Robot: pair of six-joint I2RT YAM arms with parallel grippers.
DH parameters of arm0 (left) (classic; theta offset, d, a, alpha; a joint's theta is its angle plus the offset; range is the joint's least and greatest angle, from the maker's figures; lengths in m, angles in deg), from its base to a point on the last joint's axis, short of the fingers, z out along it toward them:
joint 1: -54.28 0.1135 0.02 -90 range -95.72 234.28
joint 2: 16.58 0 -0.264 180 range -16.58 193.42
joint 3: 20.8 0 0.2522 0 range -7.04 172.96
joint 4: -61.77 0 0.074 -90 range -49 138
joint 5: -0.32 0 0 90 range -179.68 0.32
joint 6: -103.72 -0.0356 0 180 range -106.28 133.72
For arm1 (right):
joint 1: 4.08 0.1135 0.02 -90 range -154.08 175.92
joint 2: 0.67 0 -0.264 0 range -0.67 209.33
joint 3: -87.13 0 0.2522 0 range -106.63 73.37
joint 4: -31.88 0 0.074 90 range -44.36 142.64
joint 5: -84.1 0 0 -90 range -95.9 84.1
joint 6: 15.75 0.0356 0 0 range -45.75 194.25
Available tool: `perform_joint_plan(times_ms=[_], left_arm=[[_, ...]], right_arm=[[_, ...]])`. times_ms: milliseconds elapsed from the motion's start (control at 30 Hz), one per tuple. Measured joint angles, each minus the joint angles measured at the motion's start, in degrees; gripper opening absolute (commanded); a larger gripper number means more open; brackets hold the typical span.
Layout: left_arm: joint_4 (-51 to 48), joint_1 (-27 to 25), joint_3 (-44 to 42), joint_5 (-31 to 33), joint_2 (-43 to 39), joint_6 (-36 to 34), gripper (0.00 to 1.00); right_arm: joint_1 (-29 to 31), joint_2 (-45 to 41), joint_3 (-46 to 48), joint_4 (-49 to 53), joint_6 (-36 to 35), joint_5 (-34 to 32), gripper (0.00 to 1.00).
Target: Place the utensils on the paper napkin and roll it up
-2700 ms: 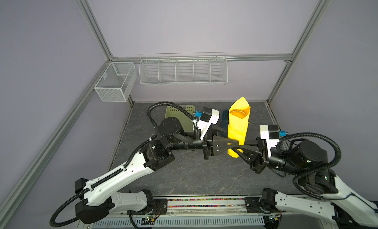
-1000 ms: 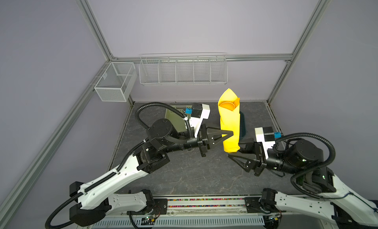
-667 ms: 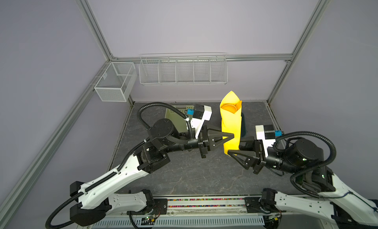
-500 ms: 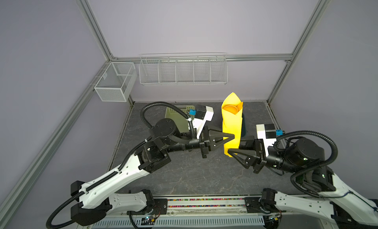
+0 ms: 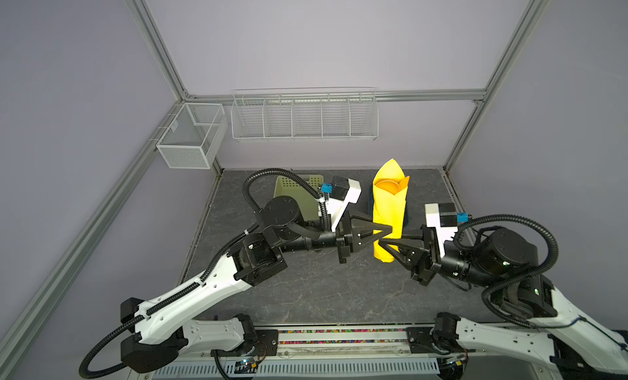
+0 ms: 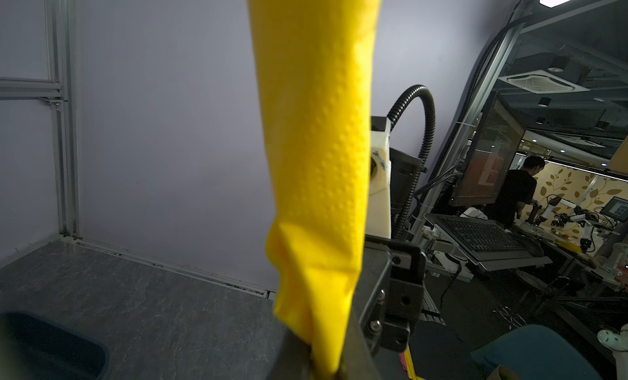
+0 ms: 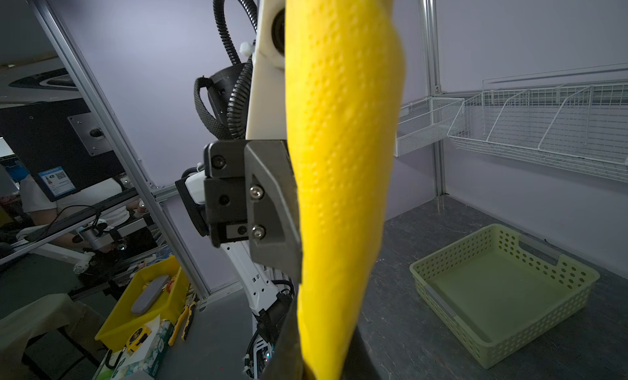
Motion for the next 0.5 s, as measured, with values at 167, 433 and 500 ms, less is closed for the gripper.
perform_joint_plan(times_ms=[167,433,500], left_arm=[[-0.55,0.00,0.00,0.74,0.00,0.55,0.23],[-0.76,0.00,-0.02,0.96,-0.13,0.85,0.21],[-0.76,0.00,-0.02,0.96,-0.28,0.98,0.17]], right_arm=[[0.00,-0.35,0.02,0.28,-0.46,-0.59,0.06],[0.00,-1.44,0.44,0.37,-0.61,-1.07,0.06],[0.00,-1.44,0.46,0.35,-0.59,-1.18,0.06]])
